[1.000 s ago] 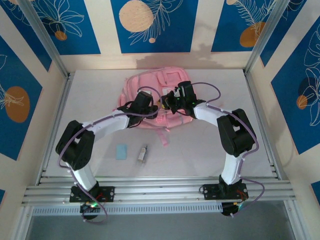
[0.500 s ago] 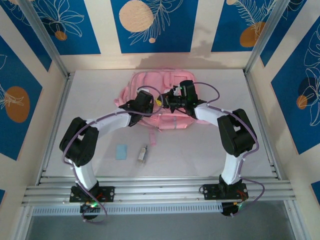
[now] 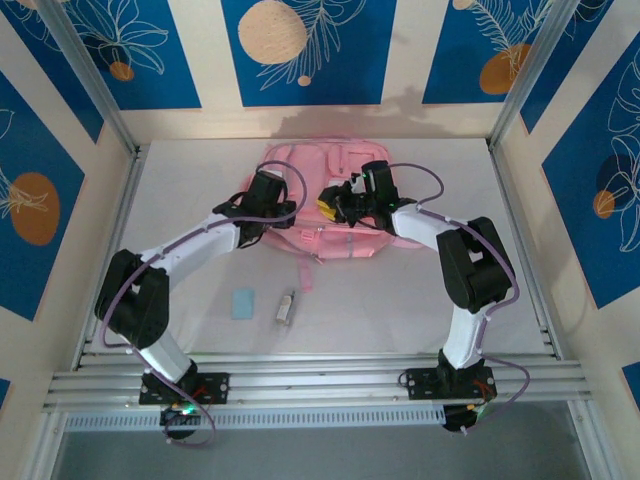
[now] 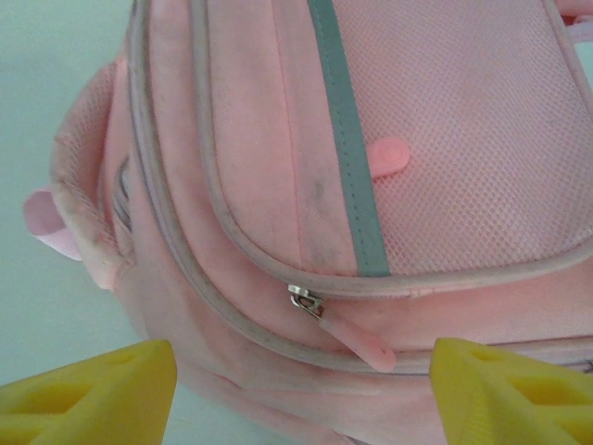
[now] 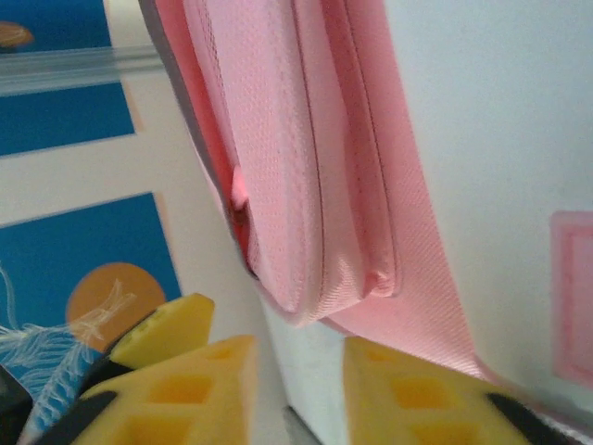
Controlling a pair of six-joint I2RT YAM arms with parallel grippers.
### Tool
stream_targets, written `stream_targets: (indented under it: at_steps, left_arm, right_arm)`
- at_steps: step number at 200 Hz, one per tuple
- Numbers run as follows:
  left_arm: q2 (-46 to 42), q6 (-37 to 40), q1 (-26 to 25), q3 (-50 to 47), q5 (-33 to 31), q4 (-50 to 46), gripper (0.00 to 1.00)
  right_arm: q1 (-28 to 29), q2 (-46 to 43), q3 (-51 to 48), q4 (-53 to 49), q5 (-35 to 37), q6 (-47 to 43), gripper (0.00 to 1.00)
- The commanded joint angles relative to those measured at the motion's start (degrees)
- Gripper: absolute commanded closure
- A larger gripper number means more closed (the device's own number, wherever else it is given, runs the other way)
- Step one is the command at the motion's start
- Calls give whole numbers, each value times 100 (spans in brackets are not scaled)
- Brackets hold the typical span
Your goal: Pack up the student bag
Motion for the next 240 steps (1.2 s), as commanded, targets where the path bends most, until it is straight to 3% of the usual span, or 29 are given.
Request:
stream_targets:
  at_steps: [1, 39, 78, 116, 138, 196, 240]
  left_arm:
    - [-213, -275, 74, -173, 874, 234, 28]
    - [92, -865, 125, -215, 1535, 502, 28]
    - [331, -1045, 204, -107, 1388, 499, 30]
    - [371, -1024, 228, -114, 898, 383, 32]
    - [455, -1104, 321, -156, 842, 565, 33]
    - [976, -1173, 554, 29, 872, 880, 52]
    - [1282, -1151, 926, 165, 985, 905, 56]
  right_arm:
    - [63, -19, 338, -549, 374, -418, 59]
    - [162, 381, 754, -665, 493, -454, 56]
    - [220, 646, 1050, -1254, 896, -562, 60]
    - [339, 503, 971, -1623, 1714, -819, 59]
    - [411, 747, 1364, -1832, 1780, -935, 59]
    - [451, 946, 1399, -1762, 1701, -782, 60]
    - [442, 869, 1300, -1798, 1747, -835, 61]
